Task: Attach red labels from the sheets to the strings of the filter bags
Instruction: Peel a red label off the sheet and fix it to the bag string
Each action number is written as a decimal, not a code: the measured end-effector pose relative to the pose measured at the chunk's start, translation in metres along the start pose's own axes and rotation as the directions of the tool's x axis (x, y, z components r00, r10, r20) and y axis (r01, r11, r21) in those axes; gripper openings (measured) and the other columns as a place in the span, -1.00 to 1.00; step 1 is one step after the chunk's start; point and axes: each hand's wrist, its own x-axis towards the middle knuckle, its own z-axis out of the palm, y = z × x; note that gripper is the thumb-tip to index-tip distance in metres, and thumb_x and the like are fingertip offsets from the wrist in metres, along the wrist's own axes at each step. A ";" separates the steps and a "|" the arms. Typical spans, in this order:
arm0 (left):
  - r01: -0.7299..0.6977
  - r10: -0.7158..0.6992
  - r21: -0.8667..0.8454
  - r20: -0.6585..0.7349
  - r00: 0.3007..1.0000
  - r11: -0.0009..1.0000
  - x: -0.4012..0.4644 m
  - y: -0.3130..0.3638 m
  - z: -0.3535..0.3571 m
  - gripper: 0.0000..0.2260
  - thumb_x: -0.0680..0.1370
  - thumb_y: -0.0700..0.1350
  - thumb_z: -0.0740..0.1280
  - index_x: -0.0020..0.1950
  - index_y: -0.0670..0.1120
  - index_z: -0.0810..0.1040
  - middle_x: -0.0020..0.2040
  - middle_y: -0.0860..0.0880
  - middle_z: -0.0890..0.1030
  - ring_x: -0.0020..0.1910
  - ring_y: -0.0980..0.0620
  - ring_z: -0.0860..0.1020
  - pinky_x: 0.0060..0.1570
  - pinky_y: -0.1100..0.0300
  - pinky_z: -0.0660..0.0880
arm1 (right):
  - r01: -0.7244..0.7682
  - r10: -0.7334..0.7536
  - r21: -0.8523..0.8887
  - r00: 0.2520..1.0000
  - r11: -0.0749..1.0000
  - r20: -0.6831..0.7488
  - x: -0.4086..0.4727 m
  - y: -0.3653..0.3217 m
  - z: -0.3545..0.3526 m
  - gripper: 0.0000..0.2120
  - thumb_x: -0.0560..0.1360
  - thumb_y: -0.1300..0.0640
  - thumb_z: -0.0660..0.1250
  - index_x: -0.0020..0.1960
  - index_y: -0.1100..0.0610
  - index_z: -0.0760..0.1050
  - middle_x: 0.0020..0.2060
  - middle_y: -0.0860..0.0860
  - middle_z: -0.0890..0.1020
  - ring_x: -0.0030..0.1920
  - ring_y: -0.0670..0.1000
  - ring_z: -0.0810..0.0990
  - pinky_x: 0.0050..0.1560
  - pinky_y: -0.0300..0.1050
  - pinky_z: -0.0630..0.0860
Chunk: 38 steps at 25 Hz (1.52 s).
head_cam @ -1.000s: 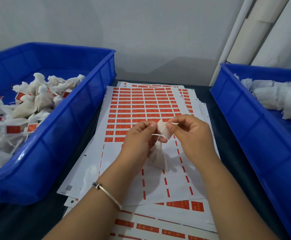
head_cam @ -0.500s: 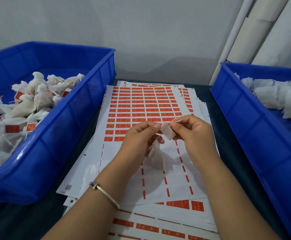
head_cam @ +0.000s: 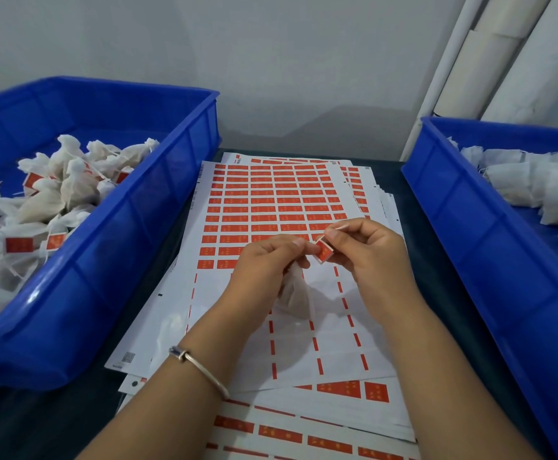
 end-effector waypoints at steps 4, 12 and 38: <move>-0.003 0.003 -0.069 0.006 1.000 0.998 0.003 -0.001 -0.002 -0.81 0.50 -0.01 0.33 -0.25 0.07 0.70 -0.25 0.04 0.65 -0.11 -0.08 0.57 0.00 0.04 0.55 | 0.025 -0.024 -0.035 0.999 0.999 0.044 0.000 -0.002 0.000 -0.77 0.36 0.11 0.49 -0.04 -0.06 0.55 -0.20 -0.21 0.68 -0.11 -0.15 0.67 -0.14 -0.33 0.58; -0.137 0.137 0.090 0.012 0.991 0.986 0.005 -0.005 -0.006 -0.93 0.46 0.00 0.35 -0.16 0.06 0.62 -0.30 0.13 0.63 -0.29 0.16 0.59 -0.37 0.43 0.50 | 0.079 -0.074 -0.086 0.996 0.993 0.053 -0.002 0.001 0.008 -0.70 0.36 0.12 0.50 0.01 -0.10 0.50 -0.18 -0.15 0.69 -0.11 -0.15 0.67 -0.04 -0.28 0.59; -0.440 0.639 0.488 -0.389 0.664 0.754 0.006 0.168 -0.111 -0.85 0.51 -0.15 0.34 -0.23 0.03 0.47 -0.32 0.04 0.63 -0.28 0.10 0.64 -0.13 0.07 0.61 | -0.102 0.103 -0.013 0.984 0.995 0.148 -0.002 0.023 0.015 -0.70 0.42 -0.05 0.32 0.13 -0.04 0.53 -0.14 -0.22 0.69 -0.11 -0.10 0.68 -0.24 -0.34 0.57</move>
